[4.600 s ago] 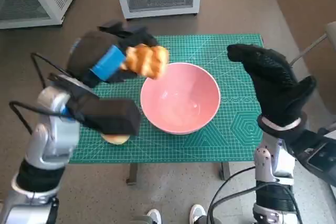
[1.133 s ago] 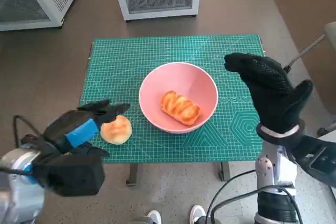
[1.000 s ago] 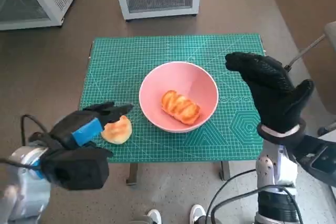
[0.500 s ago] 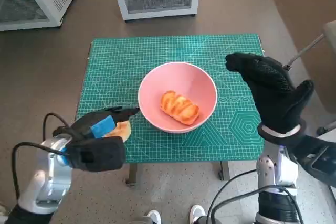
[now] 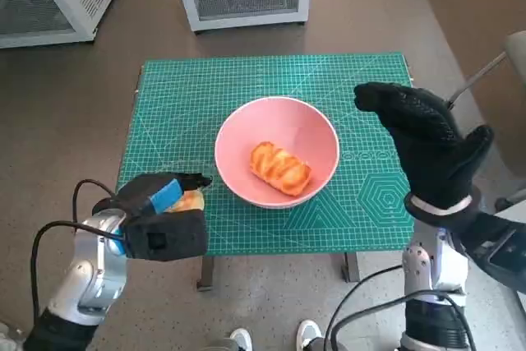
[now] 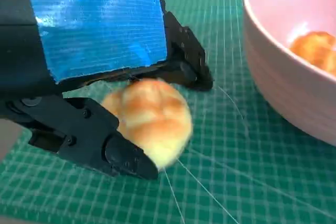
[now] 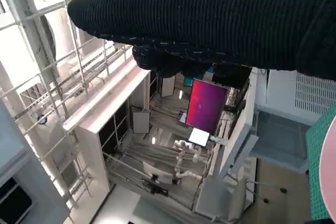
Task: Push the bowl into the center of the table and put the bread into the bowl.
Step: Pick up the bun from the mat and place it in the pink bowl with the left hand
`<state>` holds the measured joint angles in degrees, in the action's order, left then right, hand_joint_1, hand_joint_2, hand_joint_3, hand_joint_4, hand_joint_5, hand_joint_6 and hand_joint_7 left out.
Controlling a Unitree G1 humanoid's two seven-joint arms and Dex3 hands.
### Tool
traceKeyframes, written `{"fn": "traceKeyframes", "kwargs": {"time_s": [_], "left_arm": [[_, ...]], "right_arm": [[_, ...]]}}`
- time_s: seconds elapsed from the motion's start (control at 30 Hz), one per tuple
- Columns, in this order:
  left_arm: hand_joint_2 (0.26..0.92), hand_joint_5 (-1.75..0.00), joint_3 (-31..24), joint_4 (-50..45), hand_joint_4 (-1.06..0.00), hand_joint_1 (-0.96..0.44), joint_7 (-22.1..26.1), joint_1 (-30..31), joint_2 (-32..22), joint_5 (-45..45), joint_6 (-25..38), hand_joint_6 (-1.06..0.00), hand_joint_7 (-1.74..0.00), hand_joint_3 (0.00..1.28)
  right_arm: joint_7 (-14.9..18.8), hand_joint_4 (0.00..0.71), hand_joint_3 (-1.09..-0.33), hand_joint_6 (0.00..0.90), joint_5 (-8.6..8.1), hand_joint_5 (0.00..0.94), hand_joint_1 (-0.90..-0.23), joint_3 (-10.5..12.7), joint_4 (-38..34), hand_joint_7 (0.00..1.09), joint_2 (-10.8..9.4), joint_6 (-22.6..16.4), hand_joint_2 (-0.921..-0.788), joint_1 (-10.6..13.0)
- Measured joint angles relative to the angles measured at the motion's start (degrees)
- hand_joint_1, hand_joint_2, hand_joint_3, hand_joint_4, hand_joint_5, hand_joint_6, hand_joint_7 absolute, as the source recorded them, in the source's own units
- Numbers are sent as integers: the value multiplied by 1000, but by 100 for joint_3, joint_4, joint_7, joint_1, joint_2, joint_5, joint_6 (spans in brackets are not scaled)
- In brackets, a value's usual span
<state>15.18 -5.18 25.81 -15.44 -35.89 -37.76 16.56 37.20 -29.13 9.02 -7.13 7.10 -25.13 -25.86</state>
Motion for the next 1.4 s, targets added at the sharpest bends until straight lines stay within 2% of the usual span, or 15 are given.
{"fn": "traceKeyframes", "kwargs": {"time_s": [0.23, 0.83, 1.1, 1.4], "left_arm": [[918, -1127, -178, -86, -712, 2, -23, 55, -81, 80, -248, -634, -1168, 57], [918, -1114, -1133, -1356, -748, 3, 350, 31, -232, 411, 150, -649, -1133, 35], [913, -1079, -1335, -1854, -775, 4, 351, -233, -189, 496, 209, -672, -1115, 25], [912, -1077, -1283, -2092, -778, 3, 352, -825, -76, 512, 197, -677, -1109, 22]], "right_arm": [[0, 592, -483, 127, 1, 23, -386, -4, 0, 697, -1, -4, -921, 4], [18, 622, -478, 119, -4, 35, -377, -10, -25, 695, -6, -5, -921, 4], [75, 635, -474, 120, -9, 39, -376, -9, -62, 685, -9, -5, -921, 3], [115, 641, -471, 122, -46, 40, -375, 3, -67, 679, -14, -4, -921, 2]]}}
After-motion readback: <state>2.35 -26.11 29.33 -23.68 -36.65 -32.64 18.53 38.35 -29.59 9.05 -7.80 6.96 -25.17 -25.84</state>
